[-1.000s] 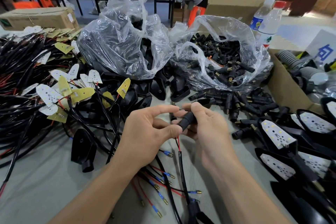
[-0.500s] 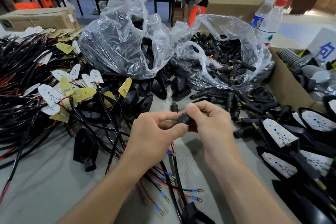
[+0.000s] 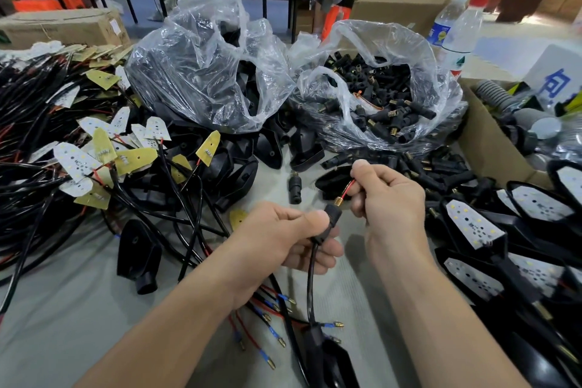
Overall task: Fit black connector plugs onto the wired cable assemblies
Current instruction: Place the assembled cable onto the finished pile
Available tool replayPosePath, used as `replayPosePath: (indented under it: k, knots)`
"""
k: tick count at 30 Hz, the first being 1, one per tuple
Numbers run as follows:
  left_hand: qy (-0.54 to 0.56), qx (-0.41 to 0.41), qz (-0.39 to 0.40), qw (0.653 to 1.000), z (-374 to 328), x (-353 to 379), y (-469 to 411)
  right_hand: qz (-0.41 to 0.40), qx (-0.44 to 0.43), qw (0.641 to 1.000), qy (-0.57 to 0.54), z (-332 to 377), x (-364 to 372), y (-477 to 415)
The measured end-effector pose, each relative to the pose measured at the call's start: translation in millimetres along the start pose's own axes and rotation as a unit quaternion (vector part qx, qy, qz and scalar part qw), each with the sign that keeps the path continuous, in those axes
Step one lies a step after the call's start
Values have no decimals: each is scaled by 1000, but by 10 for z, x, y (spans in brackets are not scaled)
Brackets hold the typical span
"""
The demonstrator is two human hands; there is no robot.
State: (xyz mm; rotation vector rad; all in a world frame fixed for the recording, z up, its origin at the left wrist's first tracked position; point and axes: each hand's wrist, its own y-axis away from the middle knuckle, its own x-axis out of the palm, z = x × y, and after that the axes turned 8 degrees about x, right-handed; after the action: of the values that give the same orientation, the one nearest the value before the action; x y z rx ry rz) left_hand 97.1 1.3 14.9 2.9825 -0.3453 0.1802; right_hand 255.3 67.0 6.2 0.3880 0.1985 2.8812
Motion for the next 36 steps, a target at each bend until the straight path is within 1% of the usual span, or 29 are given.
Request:
replayPosePath:
  k: [1,2,3,4,5,6,7,8,9,10,12,13,15,16,18,19,20,21,23,25,26,27,28,30,31,34,36]
  knots:
    - [-19,8,-11,1000,0,7,-2,-10,-1,1000,-2,-12,7,-7]
    - [-73,31,-38,996,13,10,-1,-20,-8,1000,6,-22,11,-17]
    - [-172,71,-77,980,36,4,2,-31,-19,999,25,-28,10,-29]
    - [-285,121,-118,944,56,0,10,-39,-30,998,45,-29,12,-37]
    - [-372,165,-149,901,75,13,26,-44,-38,997,55,-25,13,-43]
    - [-412,193,-169,874,87,35,41,-43,-39,997,50,-19,12,-47]
    - [-413,201,-179,870,90,60,50,-38,-36,998,29,-16,7,-51]
    - [-396,190,-177,881,103,80,50,-33,-27,999,0,-12,1,-62]
    - [-370,171,-163,898,106,94,45,-32,-12,999,-26,-7,-10,-73]
    - [-321,147,-140,925,96,108,44,-34,7,998,-46,0,-21,-85]
    - [-164,101,-99,976,81,115,34,-42,46,995,-73,5,-52,-111]
    - [-80,72,-75,991,68,114,34,-44,59,994,-83,7,-65,-122]
    - [33,14,-2,999,26,113,52,-44,64,993,-89,16,-73,-123]
    - [61,-12,41,997,13,97,61,-46,59,993,-89,19,-73,-121]
    - [66,-41,99,992,-16,43,75,-51,46,993,-92,16,-73,-124]
    - [61,-44,105,992,-32,19,78,-54,42,993,-98,18,-73,-124]
    - [55,-40,93,993,-47,9,72,-55,42,992,-109,23,-68,-123]
    - [49,-30,64,996,-53,16,58,-54,48,990,-124,34,-60,-120]
    - [55,-11,-28,998,-39,63,17,-33,71,984,-163,57,-29,-96]
    - [83,-2,-103,991,-34,107,-9,21,114,974,-196,57,20,-41]
    - [87,-1,-120,989,-31,114,-14,55,141,970,-188,48,47,0]
    - [80,-5,-122,989,-35,110,-9,95,160,971,-152,39,74,47]
    - [61,-11,-114,992,-46,99,1,138,166,972,-90,25,105,100]
    - [23,-19,-87,996,-58,75,15,208,147,967,27,-7,149,189]
    - [18,-20,-79,996,-58,66,13,222,134,965,50,-15,165,212]
    - [33,-6,-83,996,-20,58,-5,216,97,971,39,-2,164,222]
    - [79,3,-81,994,4,76,-17,192,81,978,19,10,152,204]
